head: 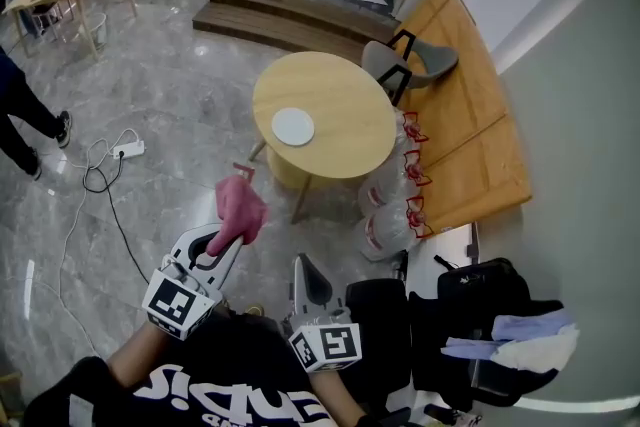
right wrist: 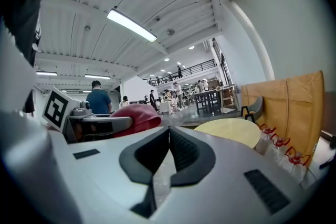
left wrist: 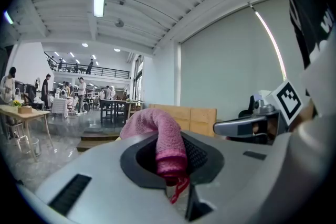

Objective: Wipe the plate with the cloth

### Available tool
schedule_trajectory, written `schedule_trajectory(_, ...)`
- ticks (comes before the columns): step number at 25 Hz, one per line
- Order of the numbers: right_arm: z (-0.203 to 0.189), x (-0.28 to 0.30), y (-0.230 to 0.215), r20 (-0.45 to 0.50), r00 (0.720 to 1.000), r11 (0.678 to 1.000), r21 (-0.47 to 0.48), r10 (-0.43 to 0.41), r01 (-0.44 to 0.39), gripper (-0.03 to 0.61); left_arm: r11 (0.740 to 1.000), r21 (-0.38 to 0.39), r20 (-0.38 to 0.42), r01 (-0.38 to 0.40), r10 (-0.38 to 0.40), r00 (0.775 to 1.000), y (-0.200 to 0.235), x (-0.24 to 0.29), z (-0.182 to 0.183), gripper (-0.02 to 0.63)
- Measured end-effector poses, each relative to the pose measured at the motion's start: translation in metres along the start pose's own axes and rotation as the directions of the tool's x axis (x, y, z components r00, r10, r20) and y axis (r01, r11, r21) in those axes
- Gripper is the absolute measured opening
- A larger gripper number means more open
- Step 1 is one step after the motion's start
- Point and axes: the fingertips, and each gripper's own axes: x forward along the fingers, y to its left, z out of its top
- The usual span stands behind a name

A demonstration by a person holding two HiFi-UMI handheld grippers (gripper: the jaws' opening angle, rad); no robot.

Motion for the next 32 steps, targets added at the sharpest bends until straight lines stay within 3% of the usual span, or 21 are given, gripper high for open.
schedule_trajectory(9, -0.008, -0.013, -0.021, -0.021, 1.000, 1.000, 0.002, 0.008, -0.008, 0.021, 0.999, -0.037, 0.009, 0.002, -0.002, 1.000, -0.013, 0.016, -0.007, 0.052)
schedule_trajectory(19, -0.014, -0.020, -0.050, -0.032, 0.999, 1.000, 0.018, 0.024, -0.024, 0.021, 1.000, -0.018, 0.027, -0.010, 0.010, 1.000, -0.028, 0.037, -0.014, 0.052)
schedule_trajectory(32, -0.012, 0.008, -0.069, -0.044, 0.998, 0.999, 0.030, 0.043, -0.041, 0.021, 1.000, -0.026, 0.011, -0.018, 0.018, 1.000, -0.013, 0.068, -0.005, 0.052)
